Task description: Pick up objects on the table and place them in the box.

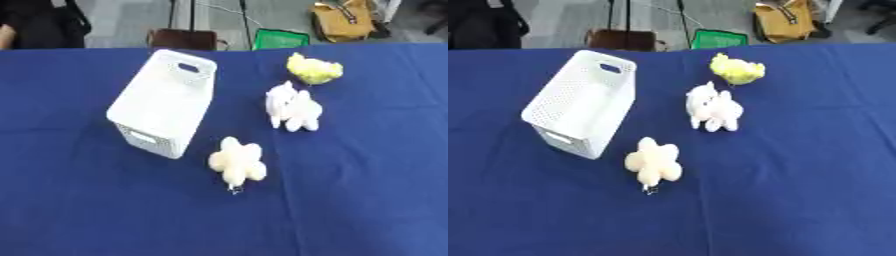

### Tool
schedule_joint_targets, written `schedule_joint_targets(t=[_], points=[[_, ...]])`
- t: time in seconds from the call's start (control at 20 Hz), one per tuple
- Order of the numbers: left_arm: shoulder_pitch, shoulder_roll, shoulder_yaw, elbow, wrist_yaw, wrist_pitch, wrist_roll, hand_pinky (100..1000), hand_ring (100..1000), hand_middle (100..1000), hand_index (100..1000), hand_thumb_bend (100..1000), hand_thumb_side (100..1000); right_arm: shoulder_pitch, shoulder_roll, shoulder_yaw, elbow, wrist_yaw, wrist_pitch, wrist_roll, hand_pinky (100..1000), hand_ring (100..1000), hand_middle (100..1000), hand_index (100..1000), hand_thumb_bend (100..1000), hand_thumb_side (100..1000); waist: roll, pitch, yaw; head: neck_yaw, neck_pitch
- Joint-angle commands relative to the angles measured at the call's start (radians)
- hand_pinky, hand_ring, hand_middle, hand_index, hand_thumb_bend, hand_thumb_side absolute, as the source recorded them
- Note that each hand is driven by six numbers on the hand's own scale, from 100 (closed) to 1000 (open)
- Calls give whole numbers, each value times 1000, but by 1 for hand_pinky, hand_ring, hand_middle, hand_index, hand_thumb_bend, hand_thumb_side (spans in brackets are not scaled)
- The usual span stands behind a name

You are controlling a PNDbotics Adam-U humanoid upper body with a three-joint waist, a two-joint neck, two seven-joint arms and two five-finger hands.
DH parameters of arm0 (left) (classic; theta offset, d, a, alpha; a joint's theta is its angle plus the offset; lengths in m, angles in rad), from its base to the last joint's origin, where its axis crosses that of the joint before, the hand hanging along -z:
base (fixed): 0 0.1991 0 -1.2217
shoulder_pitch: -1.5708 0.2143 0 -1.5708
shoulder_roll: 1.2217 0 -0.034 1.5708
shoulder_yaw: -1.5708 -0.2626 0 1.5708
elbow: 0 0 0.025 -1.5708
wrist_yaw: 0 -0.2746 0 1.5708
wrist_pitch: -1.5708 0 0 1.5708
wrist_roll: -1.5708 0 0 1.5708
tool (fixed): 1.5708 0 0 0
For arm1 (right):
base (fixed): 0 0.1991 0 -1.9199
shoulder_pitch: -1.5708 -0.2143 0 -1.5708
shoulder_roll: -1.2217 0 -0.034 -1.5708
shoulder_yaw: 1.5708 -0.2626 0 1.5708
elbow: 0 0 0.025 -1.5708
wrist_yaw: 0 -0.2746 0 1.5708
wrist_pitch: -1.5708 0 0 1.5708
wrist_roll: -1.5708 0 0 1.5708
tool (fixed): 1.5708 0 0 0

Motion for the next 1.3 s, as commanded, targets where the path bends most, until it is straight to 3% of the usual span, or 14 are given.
schedule_joint_targets(t=[0.05,0.35,0.5,0.8,1.0,1.3], points=[[-2,15,-5,-14,7,-63,53,745,799,781,778,100,743,-69,-74,49,-17,11,66,157,841,859,786,857,100,924,-4,-26,5,-8,11],[-2,18,-15,-14,17,-66,40,746,799,781,778,100,743,-219,-91,167,-17,59,146,467,854,883,830,910,100,968,-9,-37,13,-19,20],[-1,20,-15,-14,21,-67,36,746,799,781,778,100,742,-261,-85,192,-17,73,170,558,854,884,832,912,100,971,-10,-40,13,-20,22],[2,24,-24,-14,29,-68,25,746,798,781,778,100,740,-419,-40,328,165,142,168,837,873,920,879,954,100,975,-14,-50,21,-38,37],[1,25,-28,-14,34,-69,19,746,798,781,778,100,738,-491,19,387,335,206,123,906,876,924,890,958,100,969,-13,-49,26,-42,41],[-6,21,-33,-14,41,-71,11,747,799,781,778,100,737,-548,115,439,588,316,57,919,876,927,902,960,100,979,-8,-42,30,-47,39]])
